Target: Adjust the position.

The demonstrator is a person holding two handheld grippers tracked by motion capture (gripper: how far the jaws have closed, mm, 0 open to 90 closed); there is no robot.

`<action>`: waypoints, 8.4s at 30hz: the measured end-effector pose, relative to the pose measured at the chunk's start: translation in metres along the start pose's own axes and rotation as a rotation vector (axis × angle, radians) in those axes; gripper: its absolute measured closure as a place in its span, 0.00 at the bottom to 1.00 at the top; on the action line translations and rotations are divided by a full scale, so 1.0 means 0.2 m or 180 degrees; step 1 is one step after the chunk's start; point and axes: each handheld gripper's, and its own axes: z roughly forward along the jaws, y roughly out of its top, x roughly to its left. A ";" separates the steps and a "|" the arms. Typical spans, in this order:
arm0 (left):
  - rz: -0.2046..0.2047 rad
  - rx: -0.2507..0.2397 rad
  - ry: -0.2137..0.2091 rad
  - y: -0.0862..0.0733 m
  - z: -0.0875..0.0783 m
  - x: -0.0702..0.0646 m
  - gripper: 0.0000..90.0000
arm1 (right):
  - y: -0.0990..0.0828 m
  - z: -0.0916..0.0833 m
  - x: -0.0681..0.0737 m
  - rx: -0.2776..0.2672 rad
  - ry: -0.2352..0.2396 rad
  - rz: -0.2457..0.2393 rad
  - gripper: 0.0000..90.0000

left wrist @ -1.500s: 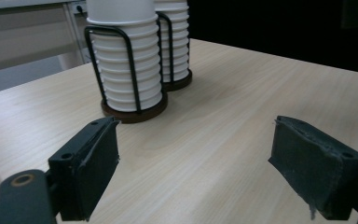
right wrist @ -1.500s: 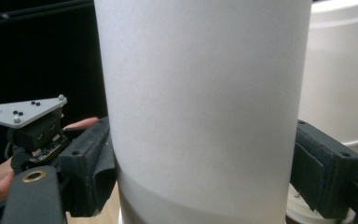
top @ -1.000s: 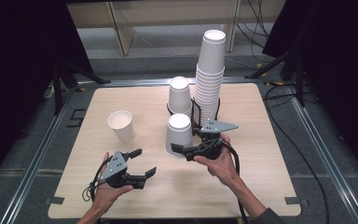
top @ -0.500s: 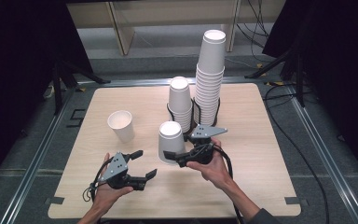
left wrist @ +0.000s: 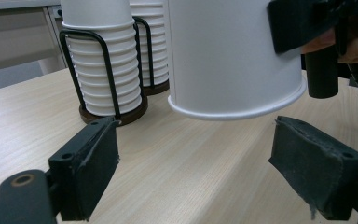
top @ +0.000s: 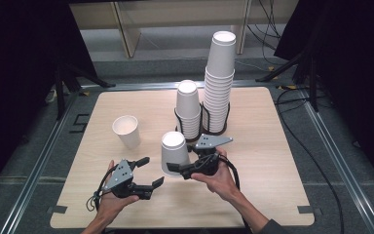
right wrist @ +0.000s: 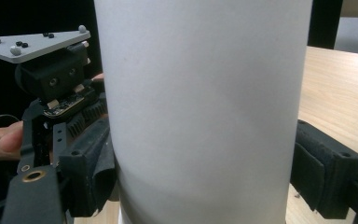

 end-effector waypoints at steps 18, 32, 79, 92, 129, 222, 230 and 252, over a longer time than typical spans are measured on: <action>-0.0152 -0.0046 -0.0141 0.01 0.01 -0.03 0.15 | -0.02 0.06 0.05 0.0006 0.0044 -0.0036 0.20; -0.0161 -0.0022 -0.0144 0.02 0.03 -0.06 0.05 | -0.03 0.14 0.11 -0.0091 0.0046 -0.0125 0.20; 0.0571 0.0396 -0.0107 0.03 -0.02 -0.03 0.15 | 0.15 0.02 0.16 0.0397 0.0242 -0.0523 0.17; 0.0945 0.0800 -0.0265 0.01 0.02 -0.09 0.15 | 0.17 0.08 0.18 0.0853 0.0260 -0.0705 0.17; 0.0183 -0.0312 -0.0264 0.05 -0.09 0.03 0.16 | 0.15 -0.03 0.03 0.0730 0.0222 -0.0334 0.26; 0.0780 0.0810 -0.0671 0.05 -0.03 -0.07 0.17 | 0.09 0.09 0.17 0.2006 0.0419 -0.1339 0.21; 0.0772 0.0786 -0.0739 0.04 -0.03 -0.06 0.15 | 0.09 0.09 0.17 0.1998 0.0516 -0.1420 0.25; 0.0366 0.0310 -0.0938 0.04 -0.06 0.02 0.09 | 0.11 0.03 0.14 0.1740 0.0695 -0.1272 0.27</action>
